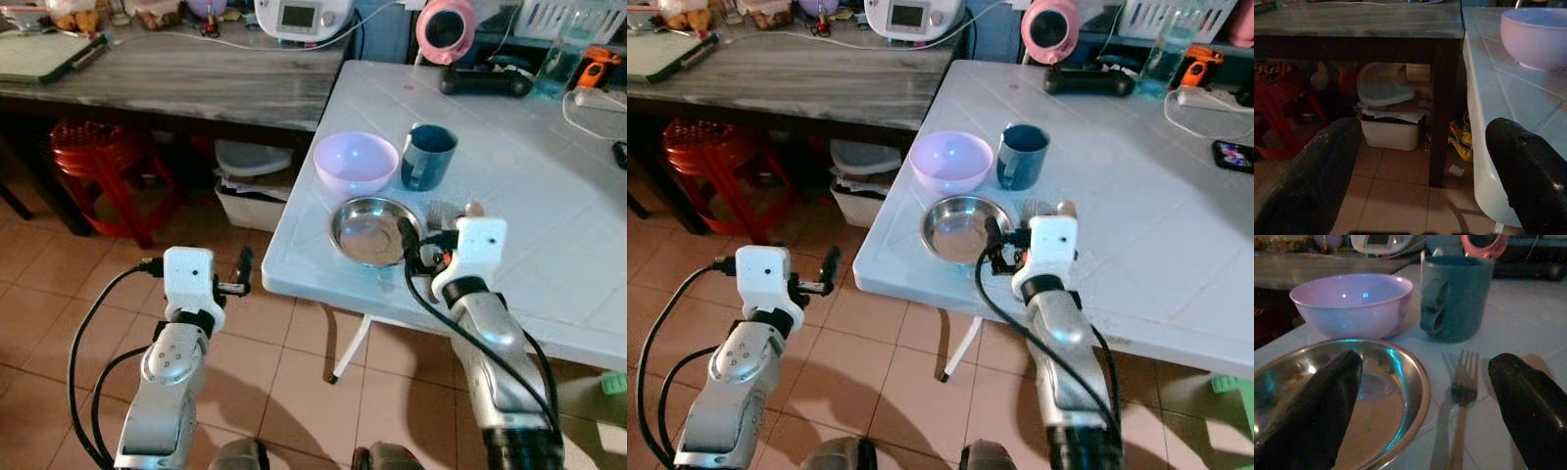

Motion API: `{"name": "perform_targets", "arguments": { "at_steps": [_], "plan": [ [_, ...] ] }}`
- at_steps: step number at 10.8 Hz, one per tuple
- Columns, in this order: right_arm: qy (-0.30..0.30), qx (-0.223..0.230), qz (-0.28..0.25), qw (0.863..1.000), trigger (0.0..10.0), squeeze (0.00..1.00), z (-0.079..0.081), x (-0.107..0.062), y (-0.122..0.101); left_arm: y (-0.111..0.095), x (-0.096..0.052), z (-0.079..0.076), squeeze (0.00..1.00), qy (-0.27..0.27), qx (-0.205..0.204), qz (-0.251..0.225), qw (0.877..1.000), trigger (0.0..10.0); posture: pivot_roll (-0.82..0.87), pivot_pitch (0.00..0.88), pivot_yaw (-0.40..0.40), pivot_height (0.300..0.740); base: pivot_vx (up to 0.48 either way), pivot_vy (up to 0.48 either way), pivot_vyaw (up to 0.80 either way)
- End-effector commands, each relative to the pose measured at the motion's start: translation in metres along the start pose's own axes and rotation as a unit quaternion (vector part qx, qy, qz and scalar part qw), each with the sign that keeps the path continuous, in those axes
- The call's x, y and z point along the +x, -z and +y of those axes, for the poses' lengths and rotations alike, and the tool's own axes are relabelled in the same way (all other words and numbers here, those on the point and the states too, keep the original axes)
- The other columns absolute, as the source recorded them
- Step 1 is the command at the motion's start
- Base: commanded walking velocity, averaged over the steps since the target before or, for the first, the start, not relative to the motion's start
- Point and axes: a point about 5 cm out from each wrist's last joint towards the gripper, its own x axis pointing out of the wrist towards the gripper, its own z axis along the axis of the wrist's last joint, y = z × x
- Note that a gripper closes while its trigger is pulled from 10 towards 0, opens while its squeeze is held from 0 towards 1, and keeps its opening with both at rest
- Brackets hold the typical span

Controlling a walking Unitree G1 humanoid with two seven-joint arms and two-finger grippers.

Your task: Setting the table

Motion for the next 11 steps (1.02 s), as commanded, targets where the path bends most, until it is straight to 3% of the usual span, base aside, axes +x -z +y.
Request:
{"name": "perform_targets", "arguments": {
  "at_steps": [1, 6, 7, 8, 9, 11],
  "plan": [
    [0.002, 0.011, 0.009, 1.0, 10.0, 0.0, -0.002, 0.003, 0.001, -0.001, -0.004, 0.002, 0.0, 0.002, 0.004, 0.002, 1.0, 10.0, 0.0, 0.128, 0.047, 0.74, 0.0, 0.0, 0.0],
    [-0.021, 0.044, 0.033, 0.998, 10.0, 0.0, 0.01, 0.007, 0.01, -0.003, -0.005, 0.003, 0.0, 0.003, 0.007, 0.004, 1.0, 10.0, 0.01, 0.138, 0.05, 0.74, 0.0, 0.0, 0.0],
    [-0.028, 0.06, 0.044, 0.997, 9.4, 0.0, 0.013, 0.006, 0.013, -0.003, -0.005, 0.003, 0.0, 0.003, 0.007, 0.005, 1.0, 10.0, 0.01, 0.138, 0.049, 0.74, 0.0, 0.0, 0.0],
    [-0.031, 0.06, 0.05, 0.996, 7.3, 0.0, 0.015, 0.005, 0.014, -0.003, -0.004, 0.003, 0.0, 0.003, 0.007, 0.005, 1.0, 10.0, 0.01, 0.137, 0.048, 0.74, 0.0, 0.0, 0.0],
    [-0.031, 0.061, 0.058, 0.996, 3.8, 0.0, 0.016, 0.005, 0.016, -0.003, -0.004, 0.002, 0.0, 0.004, 0.006, 0.005, 1.0, 10.0, 0.01, 0.136, 0.046, 0.74, 0.0, 0.0, 0.0],
    [-0.024, 0.073, 0.079, 0.994, 3.0, 0.0, 0.016, 0.0, 0.022, -0.003, -0.003, 0.001, 0.0, 0.011, 0.001, 0.006, 1.0, 10.0, 0.0, 0.135, 0.044, 0.74, 0.0, 0.0, 0.0]
  ]
}}
